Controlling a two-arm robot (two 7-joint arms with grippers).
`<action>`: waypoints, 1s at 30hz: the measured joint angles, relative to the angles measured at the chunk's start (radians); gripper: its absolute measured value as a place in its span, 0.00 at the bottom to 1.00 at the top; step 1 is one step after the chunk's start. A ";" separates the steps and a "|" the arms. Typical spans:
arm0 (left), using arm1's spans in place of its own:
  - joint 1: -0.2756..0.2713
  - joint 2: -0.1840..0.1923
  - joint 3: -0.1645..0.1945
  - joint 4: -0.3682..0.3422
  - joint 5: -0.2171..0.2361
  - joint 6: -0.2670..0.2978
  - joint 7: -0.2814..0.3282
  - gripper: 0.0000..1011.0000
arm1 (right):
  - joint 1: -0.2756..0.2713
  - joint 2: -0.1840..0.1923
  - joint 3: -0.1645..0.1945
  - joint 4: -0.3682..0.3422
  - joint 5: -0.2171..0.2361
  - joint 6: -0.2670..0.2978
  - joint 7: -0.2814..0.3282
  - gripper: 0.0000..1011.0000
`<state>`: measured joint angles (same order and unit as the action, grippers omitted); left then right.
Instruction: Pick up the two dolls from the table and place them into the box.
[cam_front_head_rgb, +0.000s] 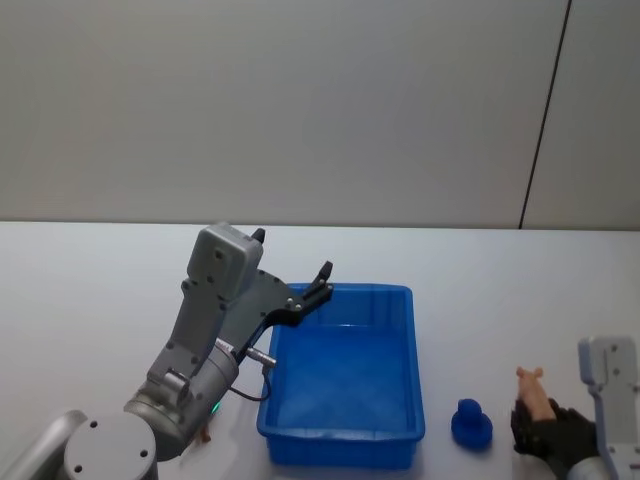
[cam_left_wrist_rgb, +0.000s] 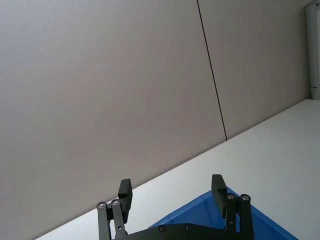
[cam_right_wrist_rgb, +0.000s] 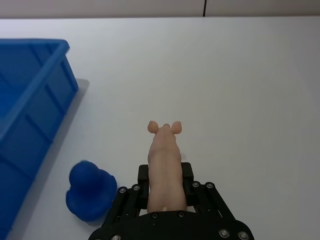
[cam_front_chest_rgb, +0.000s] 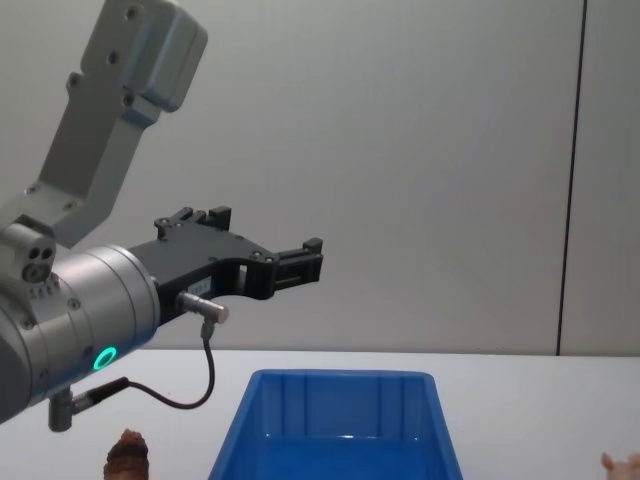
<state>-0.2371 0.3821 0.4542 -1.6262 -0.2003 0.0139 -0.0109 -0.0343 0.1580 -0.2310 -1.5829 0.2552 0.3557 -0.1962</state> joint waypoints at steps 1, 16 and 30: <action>0.000 0.000 0.000 0.000 0.000 0.000 0.000 0.99 | 0.000 0.000 0.000 -0.005 -0.003 -0.006 0.006 0.37; 0.000 0.000 0.000 0.000 0.000 0.000 0.000 0.99 | 0.008 0.000 -0.004 -0.076 -0.047 -0.097 0.093 0.37; 0.000 0.000 0.000 0.000 0.000 0.000 0.000 0.99 | 0.050 -0.016 -0.022 -0.100 -0.080 -0.180 0.251 0.37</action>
<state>-0.2371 0.3821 0.4542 -1.6262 -0.2004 0.0138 -0.0109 0.0160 0.1419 -0.2535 -1.6829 0.1755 0.1754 0.0552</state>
